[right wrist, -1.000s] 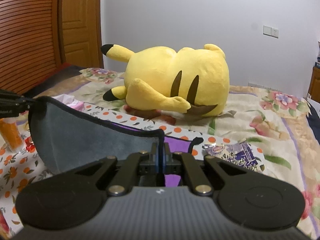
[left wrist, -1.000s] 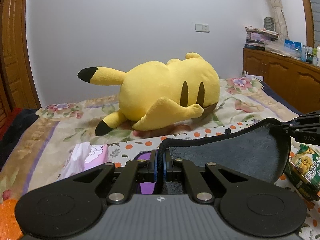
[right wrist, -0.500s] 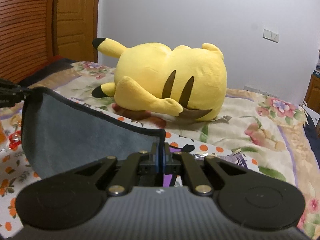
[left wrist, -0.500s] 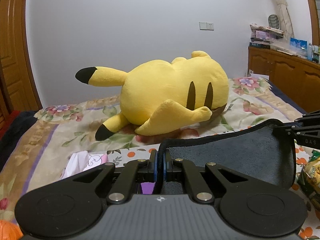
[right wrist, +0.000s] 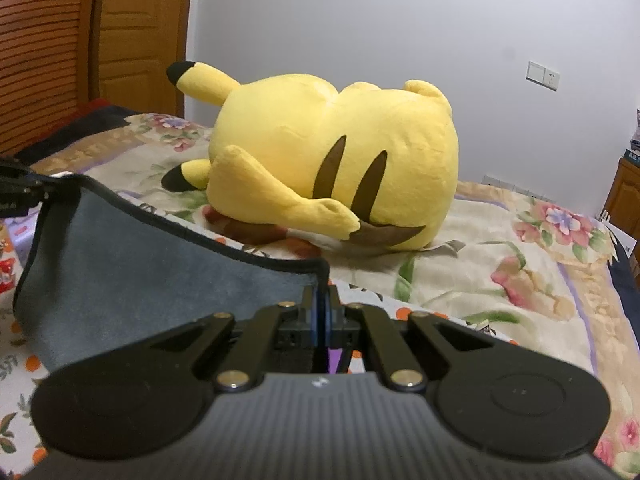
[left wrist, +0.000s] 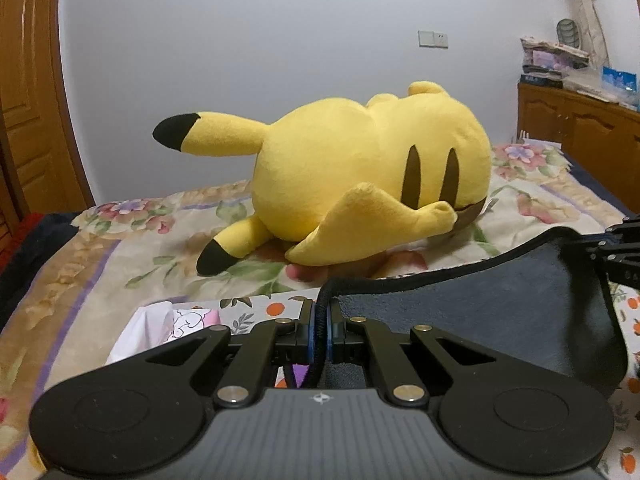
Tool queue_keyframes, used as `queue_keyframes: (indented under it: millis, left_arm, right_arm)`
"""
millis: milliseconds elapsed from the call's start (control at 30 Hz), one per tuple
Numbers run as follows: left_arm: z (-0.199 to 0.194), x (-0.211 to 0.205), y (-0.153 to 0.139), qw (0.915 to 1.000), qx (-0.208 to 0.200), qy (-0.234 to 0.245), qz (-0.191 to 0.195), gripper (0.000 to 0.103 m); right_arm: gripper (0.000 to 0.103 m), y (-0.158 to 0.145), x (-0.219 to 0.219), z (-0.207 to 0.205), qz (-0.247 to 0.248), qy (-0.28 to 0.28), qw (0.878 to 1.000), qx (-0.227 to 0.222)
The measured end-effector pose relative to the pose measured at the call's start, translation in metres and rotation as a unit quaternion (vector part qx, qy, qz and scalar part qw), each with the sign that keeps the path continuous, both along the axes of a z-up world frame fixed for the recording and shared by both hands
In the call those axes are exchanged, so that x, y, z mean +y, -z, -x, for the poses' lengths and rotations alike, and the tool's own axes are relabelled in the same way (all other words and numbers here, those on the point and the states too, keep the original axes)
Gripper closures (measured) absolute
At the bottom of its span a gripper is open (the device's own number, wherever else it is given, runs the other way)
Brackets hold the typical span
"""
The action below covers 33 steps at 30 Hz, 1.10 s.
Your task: Fold towel
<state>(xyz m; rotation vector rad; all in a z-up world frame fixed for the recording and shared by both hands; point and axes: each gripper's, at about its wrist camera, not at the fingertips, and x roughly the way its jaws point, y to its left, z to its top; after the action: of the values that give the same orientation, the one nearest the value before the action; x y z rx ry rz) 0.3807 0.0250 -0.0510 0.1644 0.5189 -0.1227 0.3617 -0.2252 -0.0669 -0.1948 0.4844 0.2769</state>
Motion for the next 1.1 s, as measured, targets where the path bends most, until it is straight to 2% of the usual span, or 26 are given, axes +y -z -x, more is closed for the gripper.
queue_keyframes:
  millis: [400,700,1000,1067,1100]
  left_arm:
    - [-0.030,0.005,0.019,0.9997,0.009,-0.020,0.014,0.097]
    - [-0.049,0.007,0.049,0.9991,0.036,-0.023,0.001,0.097]
    - [-0.056,0.004,0.060,0.9984,0.050,-0.024,-0.011,0.096]
    - [-0.057,0.004,0.061,0.9982,0.052,-0.027,-0.013,0.094]
    - [-0.057,0.004,0.061,0.9981,0.054,-0.028,-0.015,0.093]
  right_arm:
    - [0.099,0.017,0.014,-0.032,0.024,0.020,0.999,0.013]
    - [0.099,0.043,0.024,-0.048,0.053,0.037,0.996,0.053]
    - [0.099,0.051,0.028,-0.052,0.059,0.052,0.995,0.065]
    - [0.096,0.052,0.029,-0.053,0.061,0.056,0.994,0.064]
    - [0.091,0.052,0.029,-0.053,0.062,0.057,0.994,0.064]
